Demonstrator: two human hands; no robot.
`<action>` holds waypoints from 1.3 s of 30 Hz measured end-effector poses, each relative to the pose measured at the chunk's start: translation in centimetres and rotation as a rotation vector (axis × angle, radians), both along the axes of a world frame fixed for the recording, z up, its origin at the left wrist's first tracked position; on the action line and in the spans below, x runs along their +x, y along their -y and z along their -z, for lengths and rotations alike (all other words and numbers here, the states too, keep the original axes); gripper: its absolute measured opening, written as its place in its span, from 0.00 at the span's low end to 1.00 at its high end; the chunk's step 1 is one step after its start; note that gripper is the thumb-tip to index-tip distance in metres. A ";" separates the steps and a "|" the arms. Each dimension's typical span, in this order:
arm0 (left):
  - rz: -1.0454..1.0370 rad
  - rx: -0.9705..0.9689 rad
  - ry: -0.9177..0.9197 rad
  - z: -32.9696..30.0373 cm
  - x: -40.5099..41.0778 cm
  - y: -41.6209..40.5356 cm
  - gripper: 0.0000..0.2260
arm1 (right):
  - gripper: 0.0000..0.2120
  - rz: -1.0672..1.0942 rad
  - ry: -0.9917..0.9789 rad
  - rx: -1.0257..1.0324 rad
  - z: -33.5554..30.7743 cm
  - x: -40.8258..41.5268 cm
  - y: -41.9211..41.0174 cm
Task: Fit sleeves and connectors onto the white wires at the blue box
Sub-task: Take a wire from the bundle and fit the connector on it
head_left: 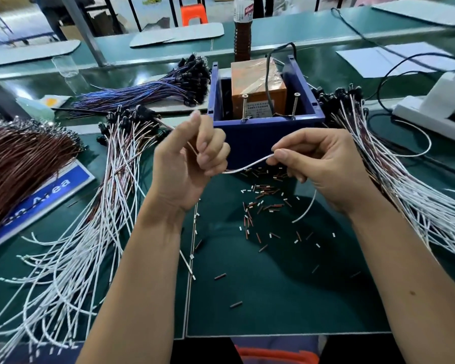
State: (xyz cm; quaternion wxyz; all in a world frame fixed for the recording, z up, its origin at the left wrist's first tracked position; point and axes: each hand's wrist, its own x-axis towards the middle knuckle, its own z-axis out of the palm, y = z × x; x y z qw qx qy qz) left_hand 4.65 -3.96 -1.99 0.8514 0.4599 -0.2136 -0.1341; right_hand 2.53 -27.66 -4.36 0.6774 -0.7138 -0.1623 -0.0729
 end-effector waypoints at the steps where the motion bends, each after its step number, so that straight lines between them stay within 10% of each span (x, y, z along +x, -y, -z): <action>1: -0.001 0.050 -0.001 0.1 -0.1 0.2 0.17 | 0.02 0.009 0.007 -0.005 0.1 0.0 0.0; 15: -0.618 0.712 0.430 2.8 -0.7 4.9 0.03 | 0.04 0.116 0.095 -0.121 0.4 0.3 -0.3; 39: -0.384 0.846 0.290 3.2 0.3 3.5 0.06 | 0.12 0.185 0.032 -0.171 0.7 0.6 -0.1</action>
